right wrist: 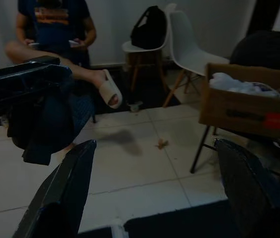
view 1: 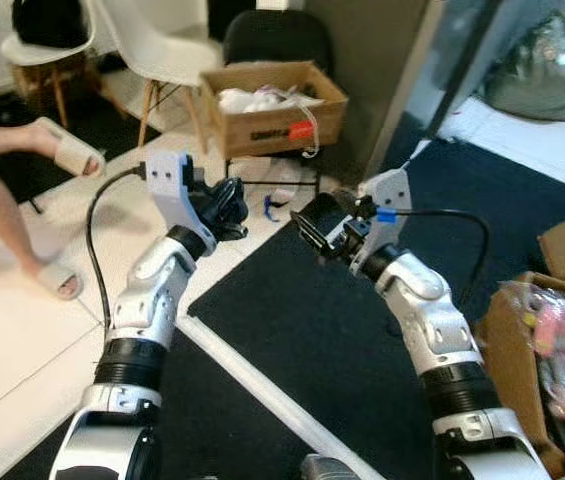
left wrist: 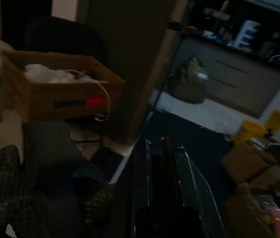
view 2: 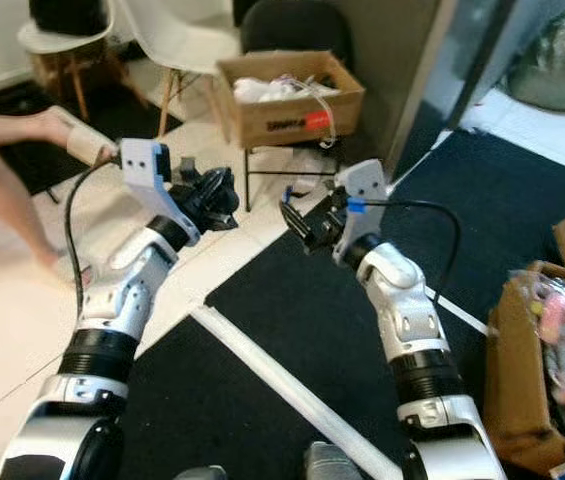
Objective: Picking trash to rubbish bin
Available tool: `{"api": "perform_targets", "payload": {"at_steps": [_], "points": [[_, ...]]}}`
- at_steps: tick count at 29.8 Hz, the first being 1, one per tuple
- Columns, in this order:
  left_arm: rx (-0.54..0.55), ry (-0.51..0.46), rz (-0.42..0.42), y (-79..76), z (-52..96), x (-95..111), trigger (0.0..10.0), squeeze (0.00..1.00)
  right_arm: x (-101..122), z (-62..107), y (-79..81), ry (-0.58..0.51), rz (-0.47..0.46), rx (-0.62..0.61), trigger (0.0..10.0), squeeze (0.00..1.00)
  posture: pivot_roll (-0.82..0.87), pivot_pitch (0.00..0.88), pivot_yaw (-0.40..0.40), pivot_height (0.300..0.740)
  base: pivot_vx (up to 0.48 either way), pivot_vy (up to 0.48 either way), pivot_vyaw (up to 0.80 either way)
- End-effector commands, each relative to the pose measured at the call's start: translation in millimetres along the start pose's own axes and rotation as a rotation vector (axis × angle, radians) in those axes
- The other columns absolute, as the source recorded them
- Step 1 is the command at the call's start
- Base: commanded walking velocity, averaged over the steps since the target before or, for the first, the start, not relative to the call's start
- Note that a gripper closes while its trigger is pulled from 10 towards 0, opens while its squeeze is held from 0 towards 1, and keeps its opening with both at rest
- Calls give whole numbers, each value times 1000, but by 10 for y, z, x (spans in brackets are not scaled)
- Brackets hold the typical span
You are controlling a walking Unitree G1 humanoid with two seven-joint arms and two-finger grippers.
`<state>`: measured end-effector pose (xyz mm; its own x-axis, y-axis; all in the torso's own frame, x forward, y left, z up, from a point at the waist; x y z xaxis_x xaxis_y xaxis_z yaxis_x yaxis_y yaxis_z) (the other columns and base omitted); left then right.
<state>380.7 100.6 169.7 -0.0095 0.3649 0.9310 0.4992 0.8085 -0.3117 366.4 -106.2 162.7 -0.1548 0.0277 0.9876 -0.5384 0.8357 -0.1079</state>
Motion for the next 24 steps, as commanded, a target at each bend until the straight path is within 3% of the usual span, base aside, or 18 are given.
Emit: {"api": "perform_targets", "payload": {"at_steps": [1, 3, 14, 24], "points": [[-20, 8, 5, -52, -20, -25, 10000, 0, 5, 34, -65, 3, 11, -20, 10000, 0, -47, 0, 2, 740, 296, 0, 0], [-21, 9, 6, -53, -20, -28, 10000, 0, -1, 32, -62, 11, 18, -18, 10000, 0, -47, 0, 2, 740, 296, 0, 0], [-24, 10, 10, -61, -18, -48, 10000, 0, -35, 42, -55, 21, 9, -14, 10000, 0, -48, 0, -3, 740, 302, 0, -757], [-18, 1, 10, -55, -18, -27, 10000, 0, -18, 49, -65, 11, 17, -17, 10000, 0, -49, 0, -4, 740, 309, 0, 0]]}}
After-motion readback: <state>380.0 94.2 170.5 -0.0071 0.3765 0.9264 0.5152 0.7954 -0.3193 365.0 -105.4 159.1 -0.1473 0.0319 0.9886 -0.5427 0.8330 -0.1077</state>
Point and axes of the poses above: a point about 5 cm out from each wrist's last joint towards the gripper, its own z axis pointing back from the gripper into the wrist, its own x axis along the axis of the wrist's last joint, y = z × x, the point moved 4 cm from there along -z, pointing out of the wrist towards the gripper, and after that the axes turned 4 degrees about z, right-handed, at the moved point
